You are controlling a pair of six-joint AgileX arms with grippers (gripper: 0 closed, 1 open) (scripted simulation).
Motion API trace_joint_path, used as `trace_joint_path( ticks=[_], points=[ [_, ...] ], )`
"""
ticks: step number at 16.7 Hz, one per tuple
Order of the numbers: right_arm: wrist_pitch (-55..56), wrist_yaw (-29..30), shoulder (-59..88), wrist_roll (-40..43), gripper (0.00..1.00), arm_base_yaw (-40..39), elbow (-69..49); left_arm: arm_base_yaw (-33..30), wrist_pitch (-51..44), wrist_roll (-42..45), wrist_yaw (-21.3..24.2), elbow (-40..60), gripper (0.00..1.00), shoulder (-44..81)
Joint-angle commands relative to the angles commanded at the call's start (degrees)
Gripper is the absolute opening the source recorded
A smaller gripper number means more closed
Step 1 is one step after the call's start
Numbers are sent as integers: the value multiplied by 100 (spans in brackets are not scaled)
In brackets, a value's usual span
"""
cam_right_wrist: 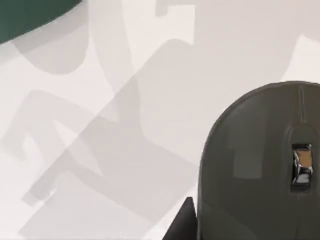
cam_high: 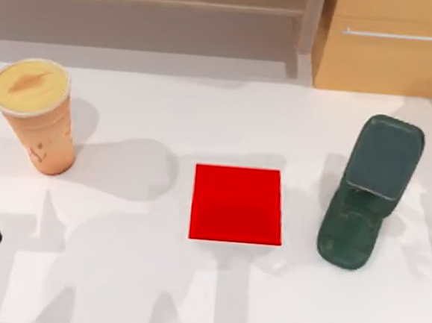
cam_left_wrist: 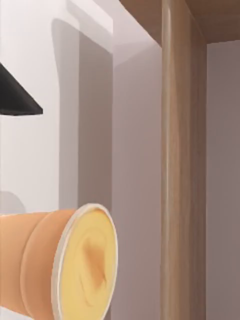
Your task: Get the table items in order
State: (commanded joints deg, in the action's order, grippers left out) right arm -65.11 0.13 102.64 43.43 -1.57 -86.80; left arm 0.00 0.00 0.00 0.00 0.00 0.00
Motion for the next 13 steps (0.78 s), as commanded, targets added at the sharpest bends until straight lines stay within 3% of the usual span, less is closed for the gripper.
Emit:
trace_joint_path(
  ticks=[7,13],
  points=[
    [-56,55,875,-2477,0,-954,-2586,0,0,0,0,0,100,0],
    [-126,45,1971,-5069,0,-2142,-3258,0,0,0,0,0,100,0]
  ],
)
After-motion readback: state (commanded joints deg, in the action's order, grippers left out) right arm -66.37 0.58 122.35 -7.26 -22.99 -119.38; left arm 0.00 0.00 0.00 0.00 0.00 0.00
